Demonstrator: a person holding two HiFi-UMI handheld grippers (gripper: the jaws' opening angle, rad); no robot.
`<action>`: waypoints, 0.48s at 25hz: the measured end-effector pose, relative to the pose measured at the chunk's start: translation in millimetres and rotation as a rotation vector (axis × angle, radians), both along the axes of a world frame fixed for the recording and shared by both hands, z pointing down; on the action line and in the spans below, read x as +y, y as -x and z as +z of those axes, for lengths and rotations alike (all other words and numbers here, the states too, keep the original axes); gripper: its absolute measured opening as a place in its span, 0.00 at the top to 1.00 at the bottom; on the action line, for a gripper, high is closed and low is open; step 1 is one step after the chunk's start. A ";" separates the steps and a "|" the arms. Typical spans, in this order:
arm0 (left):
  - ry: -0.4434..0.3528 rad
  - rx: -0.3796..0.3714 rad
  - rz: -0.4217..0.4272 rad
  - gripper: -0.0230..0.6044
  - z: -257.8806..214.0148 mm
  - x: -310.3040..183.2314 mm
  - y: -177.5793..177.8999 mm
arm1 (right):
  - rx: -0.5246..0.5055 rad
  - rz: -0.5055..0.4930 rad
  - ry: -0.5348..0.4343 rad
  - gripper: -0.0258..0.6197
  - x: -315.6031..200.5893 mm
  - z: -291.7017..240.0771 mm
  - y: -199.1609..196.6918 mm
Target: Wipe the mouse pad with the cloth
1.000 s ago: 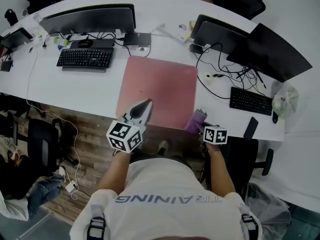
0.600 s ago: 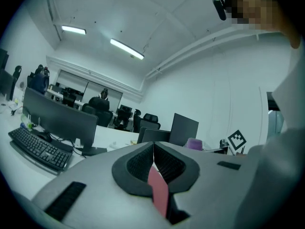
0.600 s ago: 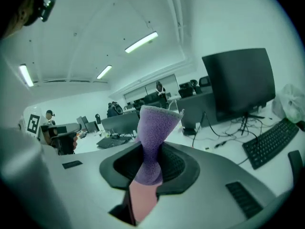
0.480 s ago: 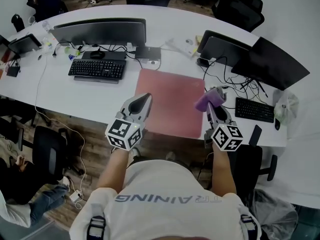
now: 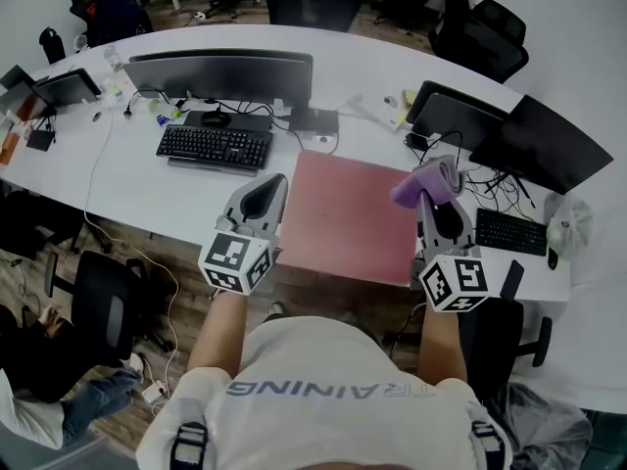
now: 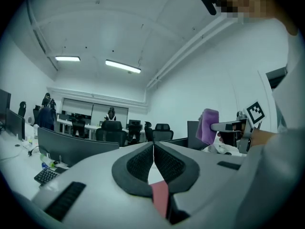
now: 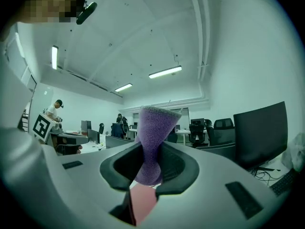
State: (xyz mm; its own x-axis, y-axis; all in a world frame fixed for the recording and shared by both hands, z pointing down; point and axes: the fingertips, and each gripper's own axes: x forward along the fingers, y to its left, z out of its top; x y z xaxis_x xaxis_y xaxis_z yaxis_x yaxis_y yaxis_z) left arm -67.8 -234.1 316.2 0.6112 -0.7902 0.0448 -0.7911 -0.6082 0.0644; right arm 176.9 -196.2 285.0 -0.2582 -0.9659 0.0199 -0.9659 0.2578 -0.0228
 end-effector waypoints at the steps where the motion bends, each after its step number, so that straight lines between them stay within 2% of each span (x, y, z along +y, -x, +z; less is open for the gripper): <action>1: -0.001 0.003 0.001 0.91 0.1 -0.3 2.9 | 0.000 0.003 0.004 0.80 -0.2 1.0 2.8; 12: 0.027 0.027 0.026 0.91 13.7 -1.0 8.6 | 0.016 -0.001 0.055 0.80 2.6 17.0 11.7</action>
